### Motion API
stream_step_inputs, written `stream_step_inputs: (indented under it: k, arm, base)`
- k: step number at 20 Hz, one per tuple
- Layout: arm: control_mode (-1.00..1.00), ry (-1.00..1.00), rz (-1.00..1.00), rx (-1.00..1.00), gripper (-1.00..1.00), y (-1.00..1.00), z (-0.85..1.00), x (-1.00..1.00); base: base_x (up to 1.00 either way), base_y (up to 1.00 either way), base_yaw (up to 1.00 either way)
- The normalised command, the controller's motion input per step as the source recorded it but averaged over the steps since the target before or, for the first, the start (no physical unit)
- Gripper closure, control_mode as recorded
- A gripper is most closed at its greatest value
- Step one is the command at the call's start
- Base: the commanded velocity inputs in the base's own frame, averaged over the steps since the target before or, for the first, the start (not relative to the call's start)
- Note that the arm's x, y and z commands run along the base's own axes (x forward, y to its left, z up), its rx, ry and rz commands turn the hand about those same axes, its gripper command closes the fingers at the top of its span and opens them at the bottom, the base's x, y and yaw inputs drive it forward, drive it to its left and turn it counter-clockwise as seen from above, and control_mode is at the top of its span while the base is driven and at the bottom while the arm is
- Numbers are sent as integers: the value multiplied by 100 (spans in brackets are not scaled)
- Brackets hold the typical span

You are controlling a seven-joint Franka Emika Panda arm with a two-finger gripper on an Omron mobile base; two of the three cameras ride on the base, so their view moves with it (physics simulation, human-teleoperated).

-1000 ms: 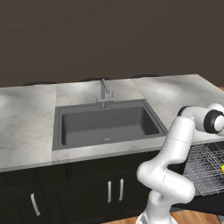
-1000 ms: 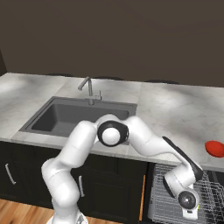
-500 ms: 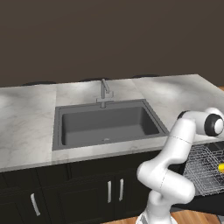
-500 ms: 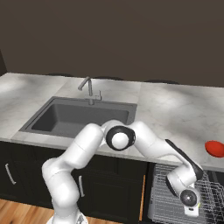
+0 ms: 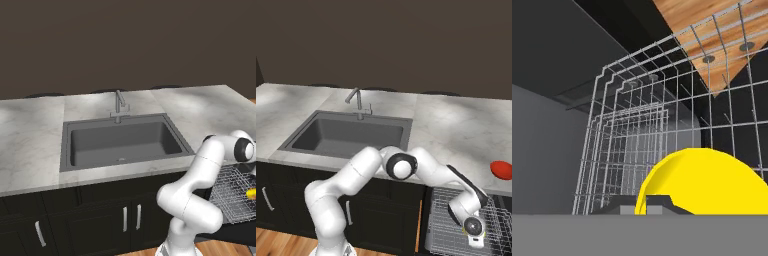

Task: Pick up the cup and bowl from the counter, place them in the dishwasher, and close the dishwasher door.

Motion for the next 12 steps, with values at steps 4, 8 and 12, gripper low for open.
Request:
stream_step_inputs:
  k: [4,8,12]
  arm:
    - [-100,1,0,0,100,-14,-44,15]
    - [-100,0,0,0,100,-15,-41,5]
    - [-100,0,0,0,100,-18,-36,0]
  base:
    - [0,0,0]
    - [0,0,0]
    - [0,0,0]
